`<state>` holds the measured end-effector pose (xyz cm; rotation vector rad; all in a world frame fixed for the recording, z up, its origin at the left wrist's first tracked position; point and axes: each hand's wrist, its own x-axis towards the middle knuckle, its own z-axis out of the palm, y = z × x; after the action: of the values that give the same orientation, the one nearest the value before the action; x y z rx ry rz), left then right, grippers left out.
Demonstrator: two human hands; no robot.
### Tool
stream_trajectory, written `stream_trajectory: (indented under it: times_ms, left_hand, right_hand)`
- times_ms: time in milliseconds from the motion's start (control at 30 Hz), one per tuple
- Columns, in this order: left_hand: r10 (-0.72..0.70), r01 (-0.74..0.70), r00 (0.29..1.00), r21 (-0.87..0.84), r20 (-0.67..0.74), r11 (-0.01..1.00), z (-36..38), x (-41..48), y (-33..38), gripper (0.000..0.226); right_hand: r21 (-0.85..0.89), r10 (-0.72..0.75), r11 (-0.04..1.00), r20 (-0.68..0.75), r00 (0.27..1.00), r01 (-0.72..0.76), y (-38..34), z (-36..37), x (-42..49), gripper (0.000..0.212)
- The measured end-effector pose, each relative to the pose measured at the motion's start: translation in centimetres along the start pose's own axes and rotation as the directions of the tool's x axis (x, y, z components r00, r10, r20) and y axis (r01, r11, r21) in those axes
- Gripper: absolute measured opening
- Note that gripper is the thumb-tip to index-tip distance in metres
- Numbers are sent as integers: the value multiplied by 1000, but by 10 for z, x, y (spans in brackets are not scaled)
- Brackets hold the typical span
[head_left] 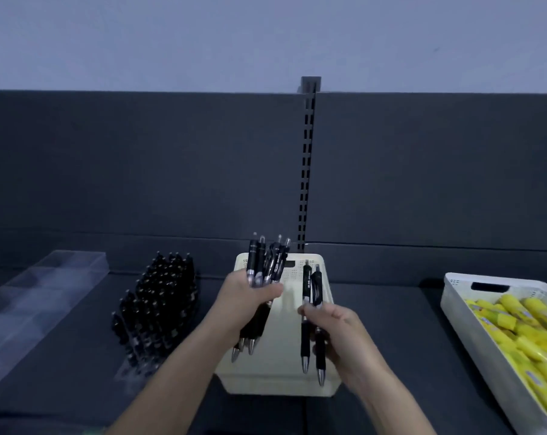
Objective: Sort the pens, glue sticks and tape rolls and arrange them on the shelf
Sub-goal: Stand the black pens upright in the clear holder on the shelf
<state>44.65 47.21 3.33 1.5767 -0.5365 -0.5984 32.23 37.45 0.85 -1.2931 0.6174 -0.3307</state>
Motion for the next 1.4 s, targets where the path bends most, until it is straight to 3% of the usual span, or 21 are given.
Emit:
stream_trajectory:
  times_ms: [100, 267, 433, 533, 700, 900, 967, 1033, 1100, 1167, 1400]
  left_hand:
    - [14, -13, 999, 4, -47, 1000, -23, -38, 2, 14]
    - [-25, 8, 994, -163, -107, 987, -65, -79, -6, 12]
    - [-52, 21, 991, -238, -123, 971, -104, -101, -22, 12]
    - [-46, 16, 994, -271, -104, 962, -130, -106, -30, 18]
    - [-73, 43, 992, -266, -103, 963, -182, -108, -44, 21]
    - [-160, 130, 983, -275, -91, 953, -240, -100, -55, 18]
    - [-192, 159, 977, -280, -96, 947, -251, -99, -60, 17]
    - [-221, 181, 969, -291, -108, 939, -257, -99, -66, 18]
    - [-239, 194, 963, -302, -120, 933, -259, -99, -70, 20]
    - [-242, 195, 963, -308, -122, 931, -259, -98, -73, 20]
    - [-233, 184, 965, -318, -124, 930, -263, -89, -78, 19]
  right_hand:
    - [-47, -36, 998, 64, 997, 39, 6, 30, -12, 17]
    - [-47, -77, 995, 161, 984, 86, 17, 75, -30, 15]
    - [-112, -60, 990, 185, 981, 82, 29, 118, -38, 27]
    - [-206, -67, 974, 152, 986, 98, 39, 147, -41, 22]
    - [-319, -115, 938, 89, 989, 137, 54, 202, -46, 44]
    - [-173, -6, 985, -95, 995, -10, 58, 226, -43, 18]
    - [-199, -17, 980, -142, 990, -12, 58, 225, -38, 14]
    - [-377, -134, 925, -217, 967, 43, 56, 223, -31, 11]
    - [-590, -311, 801, -274, 910, 96, 53, 223, -21, 14]
    - [-673, -419, 727, -284, 863, 132, 51, 227, -13, 13]
    - [-840, -499, 511, -119, 858, 181, 68, 256, 11, 15]
